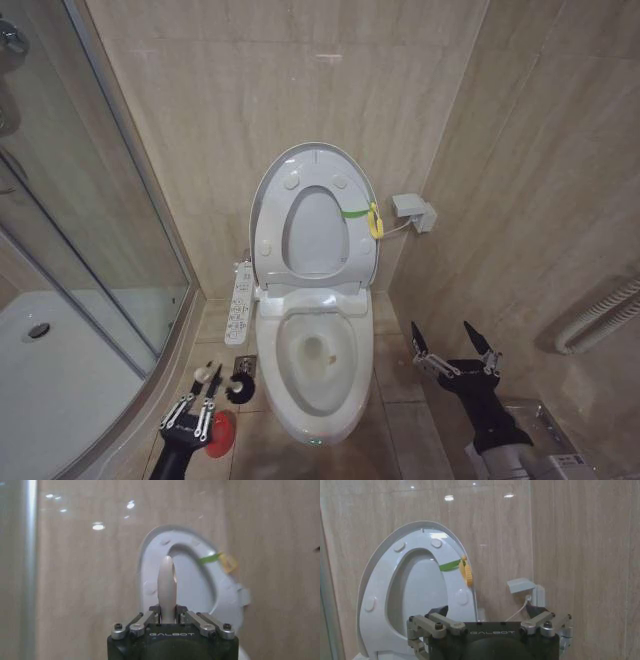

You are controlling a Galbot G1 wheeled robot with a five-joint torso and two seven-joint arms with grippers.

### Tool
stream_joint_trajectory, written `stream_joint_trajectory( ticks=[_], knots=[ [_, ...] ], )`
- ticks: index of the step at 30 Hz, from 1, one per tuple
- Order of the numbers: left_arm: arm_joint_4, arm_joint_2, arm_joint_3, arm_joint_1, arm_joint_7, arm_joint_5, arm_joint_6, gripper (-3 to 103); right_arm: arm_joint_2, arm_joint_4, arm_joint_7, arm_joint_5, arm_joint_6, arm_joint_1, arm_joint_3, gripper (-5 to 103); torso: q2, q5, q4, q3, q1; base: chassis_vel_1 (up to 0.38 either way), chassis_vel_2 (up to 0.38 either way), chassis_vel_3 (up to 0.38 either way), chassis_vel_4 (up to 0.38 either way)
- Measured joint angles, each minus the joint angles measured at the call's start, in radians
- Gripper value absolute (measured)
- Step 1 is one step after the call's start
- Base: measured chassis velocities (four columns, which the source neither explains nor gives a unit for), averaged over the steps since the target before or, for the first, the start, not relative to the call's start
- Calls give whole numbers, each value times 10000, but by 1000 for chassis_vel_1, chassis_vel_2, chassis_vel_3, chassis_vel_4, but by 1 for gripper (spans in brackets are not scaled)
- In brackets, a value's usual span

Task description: Open the toilet lid, clean the toilet bowl with a toilet brush, close the toilet lid, and flush.

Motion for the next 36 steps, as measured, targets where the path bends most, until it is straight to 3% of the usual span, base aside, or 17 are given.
stream_joint_trajectory(
  ticks=[3, 9, 15, 16, 20, 28, 36],
  knots=[
    [-649, 135, -53, -136, 777, -263, 397, 19, 0, 0, -2, 0, 0, 0, 0, 100, 0, -1, 0, 0, 1, 0, 0, 0, 0],
    [-896, 495, 34, -449, 1374, -904, 854, 19, 0, 0, -1, 0, 0, 0, 0, 100, 0, 0, 1, 0, 2, 0, 0, 0, 0],
    [230, 1357, 111, -1584, 2109, -1978, 1095, 19, 1, 0, 0, 0, 0, 0, 0, 100, 0, -3, -1, 0, 2, 0, 0, 0, 0],
    [558, 1651, 107, -2027, 2642, -2323, 1092, 19, 0, 0, -2, 0, 0, 0, 0, 100, -1, -3, 0, 1, 2, 0, 0, 0, 0],
    [1033, 2216, 242, -2823, 3328, -2937, 1094, 19, 0, 0, 0, 0, 0, 0, 0, 100, 0, -3, -1, 1, 2, 0, 0, 0, 0],
    [2125, 2754, 935, -3942, 3635, -3474, 1069, 19, -1, 0, -2, 0, 0, 0, 0, 100, 0, -3, 3, 1, 2, 0, 0, 0, 0],
    [4135, 3071, 2173, -5531, 3607, -3875, 795, 19, 0, 1, -2, 0, 0, 0, 0, 100, -1, -2, 1, 1, 3, 0, 0, 0, 0]
  ],
)
